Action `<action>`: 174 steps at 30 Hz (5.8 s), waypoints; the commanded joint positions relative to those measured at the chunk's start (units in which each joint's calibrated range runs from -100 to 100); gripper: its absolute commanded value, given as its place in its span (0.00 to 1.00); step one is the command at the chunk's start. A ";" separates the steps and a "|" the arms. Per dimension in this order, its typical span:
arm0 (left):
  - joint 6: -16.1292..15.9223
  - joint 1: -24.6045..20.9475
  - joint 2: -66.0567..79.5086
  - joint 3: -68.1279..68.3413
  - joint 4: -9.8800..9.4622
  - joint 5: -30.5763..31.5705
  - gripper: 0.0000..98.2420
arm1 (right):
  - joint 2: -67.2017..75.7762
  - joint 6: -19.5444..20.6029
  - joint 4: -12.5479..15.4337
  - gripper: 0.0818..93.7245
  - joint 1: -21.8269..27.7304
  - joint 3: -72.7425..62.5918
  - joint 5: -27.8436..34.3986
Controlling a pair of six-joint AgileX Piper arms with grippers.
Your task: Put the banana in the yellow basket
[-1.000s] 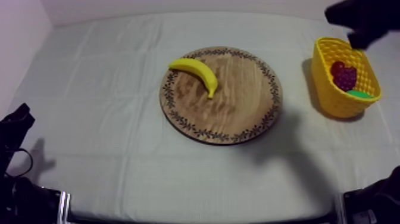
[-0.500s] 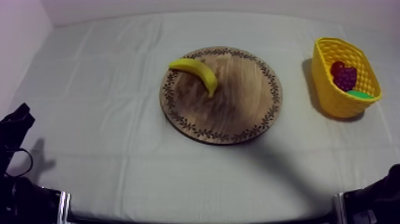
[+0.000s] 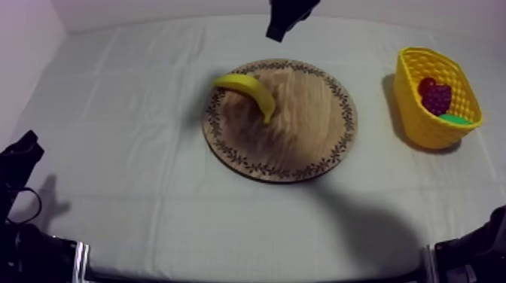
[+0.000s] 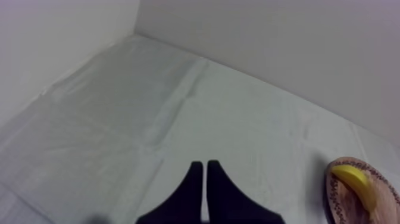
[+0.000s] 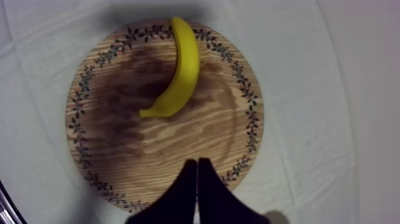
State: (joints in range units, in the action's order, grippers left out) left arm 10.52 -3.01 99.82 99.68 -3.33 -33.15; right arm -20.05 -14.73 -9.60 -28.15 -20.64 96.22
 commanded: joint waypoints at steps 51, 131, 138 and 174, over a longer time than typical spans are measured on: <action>0.01 0.01 0.00 -0.01 -0.02 0.01 0.00 | -28.45 3.26 1.16 0.85 -2.02 -14.22 -1.91; 0.01 0.01 0.00 -0.01 -0.02 0.01 0.00 | -4.99 4.55 -2.35 0.12 2.47 -3.55 -0.16; 0.01 0.01 0.00 -0.01 -0.02 0.01 0.00 | 0.33 5.00 -2.70 0.13 5.86 2.93 -0.28; 0.01 0.01 0.00 -0.01 -0.02 0.01 0.00 | 13.97 0.62 -4.68 0.12 31.84 22.96 -4.78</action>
State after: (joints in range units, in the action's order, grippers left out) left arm 10.52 -3.01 99.82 99.68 -3.33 -33.15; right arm -5.91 -14.16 -14.42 3.69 2.07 91.45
